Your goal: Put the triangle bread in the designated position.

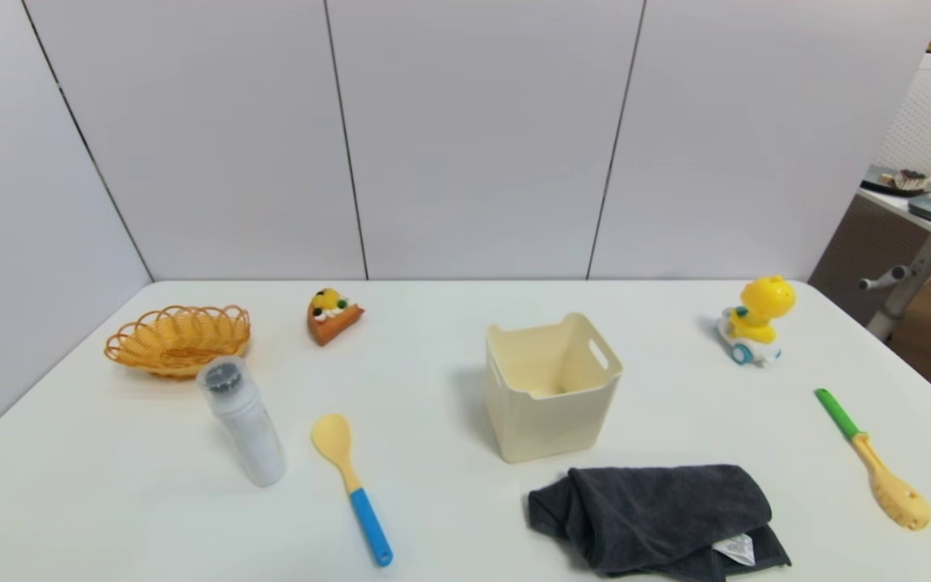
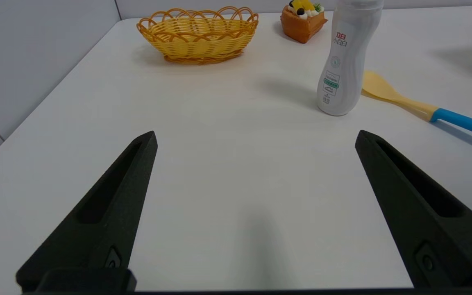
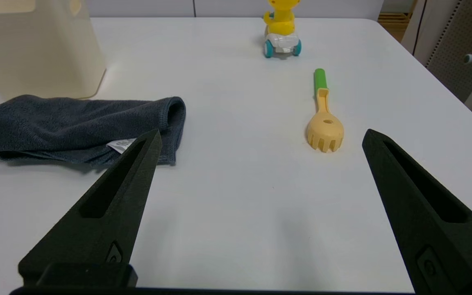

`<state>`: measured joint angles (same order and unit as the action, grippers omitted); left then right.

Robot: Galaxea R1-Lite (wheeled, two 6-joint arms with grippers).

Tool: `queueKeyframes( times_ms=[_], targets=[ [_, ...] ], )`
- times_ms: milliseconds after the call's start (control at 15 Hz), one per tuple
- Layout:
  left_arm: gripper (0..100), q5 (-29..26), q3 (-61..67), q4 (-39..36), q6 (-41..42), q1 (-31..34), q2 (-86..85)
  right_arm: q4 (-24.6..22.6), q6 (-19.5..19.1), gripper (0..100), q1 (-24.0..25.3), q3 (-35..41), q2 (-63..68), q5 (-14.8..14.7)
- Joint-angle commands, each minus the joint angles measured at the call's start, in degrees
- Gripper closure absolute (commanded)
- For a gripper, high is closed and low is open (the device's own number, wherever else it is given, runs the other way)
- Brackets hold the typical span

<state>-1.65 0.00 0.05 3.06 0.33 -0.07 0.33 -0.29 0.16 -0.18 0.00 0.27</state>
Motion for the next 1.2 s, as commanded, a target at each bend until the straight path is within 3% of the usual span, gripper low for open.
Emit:
queueKeyframes(
  times_ms=[67,467,800,1200],
  targets=[
    [0,0.8,0.0,0.2,-0.3,0.0,0.1,0.0,-0.1,0,0.0,0.0,0.1,0.1],
    [0,0.7,-9.4,-0.7,-0.2,-0.5,11.8,0.0,0.0,0,0.0,0.0,0.1,0.1],
    [0,0.9,-31.6,0.8,-1.4,-8.2,29.7,0.0,-0.1,0,0.0,0.0,0.1,0.0],
    [0,0.9,-52.1,5.6,-3.4,-9.2,43.1,0.0,0.0,0,0.0,0.0,0.1,0.1]
  ],
)
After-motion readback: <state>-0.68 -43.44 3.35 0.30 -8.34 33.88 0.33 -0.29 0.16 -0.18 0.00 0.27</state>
